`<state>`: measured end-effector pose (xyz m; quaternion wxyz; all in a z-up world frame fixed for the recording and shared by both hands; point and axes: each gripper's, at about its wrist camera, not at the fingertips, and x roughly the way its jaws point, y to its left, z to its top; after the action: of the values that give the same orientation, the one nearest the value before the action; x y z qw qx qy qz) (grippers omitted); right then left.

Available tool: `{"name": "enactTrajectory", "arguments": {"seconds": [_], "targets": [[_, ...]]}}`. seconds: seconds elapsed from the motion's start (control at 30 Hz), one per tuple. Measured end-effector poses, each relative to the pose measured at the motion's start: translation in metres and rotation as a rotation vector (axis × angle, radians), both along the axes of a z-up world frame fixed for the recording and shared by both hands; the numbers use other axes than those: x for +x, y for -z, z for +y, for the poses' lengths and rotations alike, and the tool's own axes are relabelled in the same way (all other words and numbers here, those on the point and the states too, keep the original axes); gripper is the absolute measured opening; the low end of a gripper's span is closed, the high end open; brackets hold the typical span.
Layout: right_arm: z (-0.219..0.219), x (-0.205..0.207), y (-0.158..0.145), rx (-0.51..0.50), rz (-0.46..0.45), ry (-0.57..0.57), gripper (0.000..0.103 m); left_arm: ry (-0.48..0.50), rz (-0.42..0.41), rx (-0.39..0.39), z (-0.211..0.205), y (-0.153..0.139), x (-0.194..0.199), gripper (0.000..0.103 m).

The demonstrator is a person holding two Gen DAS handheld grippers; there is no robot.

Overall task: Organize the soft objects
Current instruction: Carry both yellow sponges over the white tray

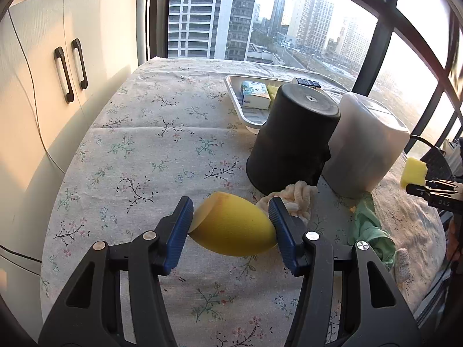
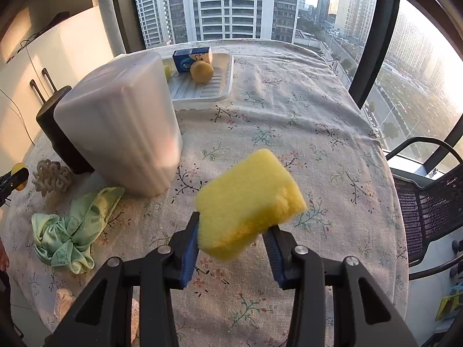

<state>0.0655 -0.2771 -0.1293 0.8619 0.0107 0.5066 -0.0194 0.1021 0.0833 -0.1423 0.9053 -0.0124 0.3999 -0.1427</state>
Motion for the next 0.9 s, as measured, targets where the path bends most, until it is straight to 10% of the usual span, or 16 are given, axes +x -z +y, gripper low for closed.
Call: {"name": "enactTrajectory", "arguments": {"seconds": [0.9], "targets": [[-0.050,0.127,0.007,-0.042,0.037,0.063,0.045,-0.083,-0.016,0.132,0.028,0.007,0.147,0.052]]}}
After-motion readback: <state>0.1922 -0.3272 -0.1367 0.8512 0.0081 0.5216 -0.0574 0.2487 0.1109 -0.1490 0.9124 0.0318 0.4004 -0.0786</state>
